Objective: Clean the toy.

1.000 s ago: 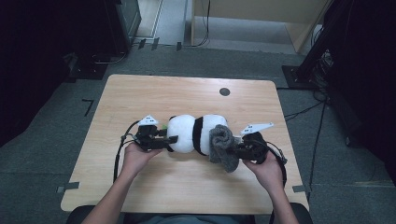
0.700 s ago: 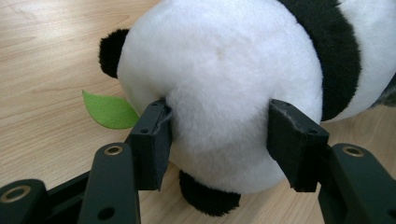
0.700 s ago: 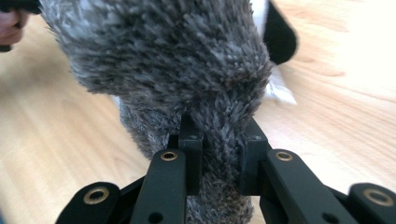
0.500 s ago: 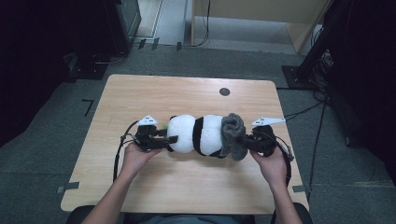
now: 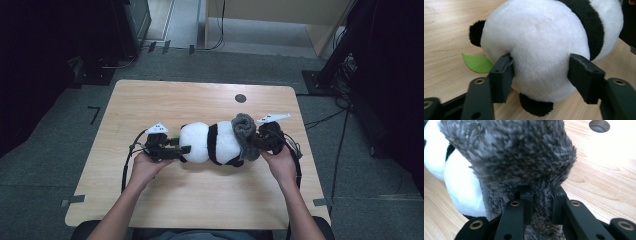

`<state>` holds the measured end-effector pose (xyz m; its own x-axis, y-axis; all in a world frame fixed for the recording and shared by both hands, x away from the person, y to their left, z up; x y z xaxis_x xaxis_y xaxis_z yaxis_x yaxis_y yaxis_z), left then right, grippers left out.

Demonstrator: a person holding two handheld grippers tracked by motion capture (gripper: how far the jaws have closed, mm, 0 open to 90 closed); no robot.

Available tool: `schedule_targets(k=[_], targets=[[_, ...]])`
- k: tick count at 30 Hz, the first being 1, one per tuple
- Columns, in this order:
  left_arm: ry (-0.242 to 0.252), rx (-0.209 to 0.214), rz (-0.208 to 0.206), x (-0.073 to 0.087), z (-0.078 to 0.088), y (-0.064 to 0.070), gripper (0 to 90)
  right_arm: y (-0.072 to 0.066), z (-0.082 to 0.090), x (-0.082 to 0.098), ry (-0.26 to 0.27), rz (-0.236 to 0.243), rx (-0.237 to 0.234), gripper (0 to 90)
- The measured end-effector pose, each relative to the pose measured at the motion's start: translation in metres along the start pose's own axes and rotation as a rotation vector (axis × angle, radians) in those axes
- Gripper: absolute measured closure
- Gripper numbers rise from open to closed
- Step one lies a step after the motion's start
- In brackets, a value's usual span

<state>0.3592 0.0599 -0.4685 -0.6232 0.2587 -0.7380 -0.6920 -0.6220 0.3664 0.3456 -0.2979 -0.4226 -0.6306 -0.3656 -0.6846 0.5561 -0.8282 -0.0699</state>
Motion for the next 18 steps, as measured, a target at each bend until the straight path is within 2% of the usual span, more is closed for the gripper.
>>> schedule_targets(k=[3,6,9,12,18], targets=[[0.005,0.004,-0.024,-0.006,0.005,-0.003,32.2,0.003,0.001,0.001,0.002,-0.008,-0.006,77.8],[0.037,0.031,-0.02,-0.015,0.011,-0.01,31.1,0.006,0.001,0.001,0.0,-0.01,-0.018,77.8],[0.043,0.02,-0.043,-0.024,0.011,-0.017,31.1,0.007,0.001,-0.001,-0.006,0.005,-0.022,77.7],[0.026,0.011,-0.069,-0.029,0.007,-0.027,31.1,0.009,0.0,-0.003,-0.014,0.013,-0.026,77.7],[0.001,0.085,-0.093,-0.038,-0.005,-0.045,32.4,0.014,-0.002,-0.002,-0.022,0.006,-0.056,77.6]])
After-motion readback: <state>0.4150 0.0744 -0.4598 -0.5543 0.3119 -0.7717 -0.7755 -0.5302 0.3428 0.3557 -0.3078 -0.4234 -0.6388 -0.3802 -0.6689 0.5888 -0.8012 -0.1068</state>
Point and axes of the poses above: each handheld gripper's, and its own axes: z roughly backward along the jaws, x roughly out of its underside, y roughly to its right, the point moved 1 cm from there along -z, roughly forward along the jaws, and after that the axes turned 3 degrees about z, right-handed, at the moved point
